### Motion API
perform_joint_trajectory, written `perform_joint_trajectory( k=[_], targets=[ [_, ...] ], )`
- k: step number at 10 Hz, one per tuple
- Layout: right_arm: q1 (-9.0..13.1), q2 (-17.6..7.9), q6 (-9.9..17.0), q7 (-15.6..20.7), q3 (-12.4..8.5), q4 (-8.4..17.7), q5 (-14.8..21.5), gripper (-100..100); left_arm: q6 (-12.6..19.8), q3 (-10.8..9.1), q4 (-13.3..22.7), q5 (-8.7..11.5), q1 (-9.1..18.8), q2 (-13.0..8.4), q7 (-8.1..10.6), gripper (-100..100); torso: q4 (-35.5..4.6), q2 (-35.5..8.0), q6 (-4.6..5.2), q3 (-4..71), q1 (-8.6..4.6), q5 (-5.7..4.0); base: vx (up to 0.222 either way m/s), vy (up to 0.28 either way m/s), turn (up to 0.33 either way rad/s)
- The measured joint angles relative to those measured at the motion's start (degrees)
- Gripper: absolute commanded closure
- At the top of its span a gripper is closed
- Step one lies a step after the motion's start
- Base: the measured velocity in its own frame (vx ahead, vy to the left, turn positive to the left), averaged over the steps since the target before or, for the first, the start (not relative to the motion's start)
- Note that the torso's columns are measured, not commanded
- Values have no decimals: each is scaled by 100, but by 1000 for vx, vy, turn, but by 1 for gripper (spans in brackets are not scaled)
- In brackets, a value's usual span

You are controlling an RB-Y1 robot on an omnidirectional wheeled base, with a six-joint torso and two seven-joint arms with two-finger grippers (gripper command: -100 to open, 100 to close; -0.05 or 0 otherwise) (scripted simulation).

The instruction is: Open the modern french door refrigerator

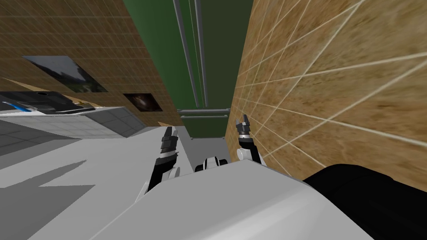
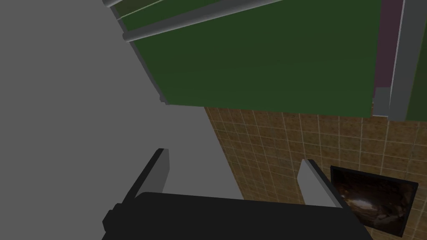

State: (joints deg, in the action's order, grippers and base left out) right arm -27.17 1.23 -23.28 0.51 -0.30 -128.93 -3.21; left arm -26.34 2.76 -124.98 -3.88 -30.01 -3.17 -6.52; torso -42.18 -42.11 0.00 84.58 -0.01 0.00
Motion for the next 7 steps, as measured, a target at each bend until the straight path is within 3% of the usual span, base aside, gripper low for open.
perform_joint_trajectory(
  k=[4, 7],
  targets=[
    [-1, 0, 0, 0, 0, 0, 0, 0, -228, -3, 377, -33, 79, -458, -32, -100, -8, -10, 0, 3, 1, 0, 109, -10, -17],
    [-1, 0, 0, 0, 0, 0, 0, 0, -426, -10, 811, -72, 241, -595, -72, -100, -10, -15, 0, -1, 1, 0, 122, -7, -21]
  ],
)
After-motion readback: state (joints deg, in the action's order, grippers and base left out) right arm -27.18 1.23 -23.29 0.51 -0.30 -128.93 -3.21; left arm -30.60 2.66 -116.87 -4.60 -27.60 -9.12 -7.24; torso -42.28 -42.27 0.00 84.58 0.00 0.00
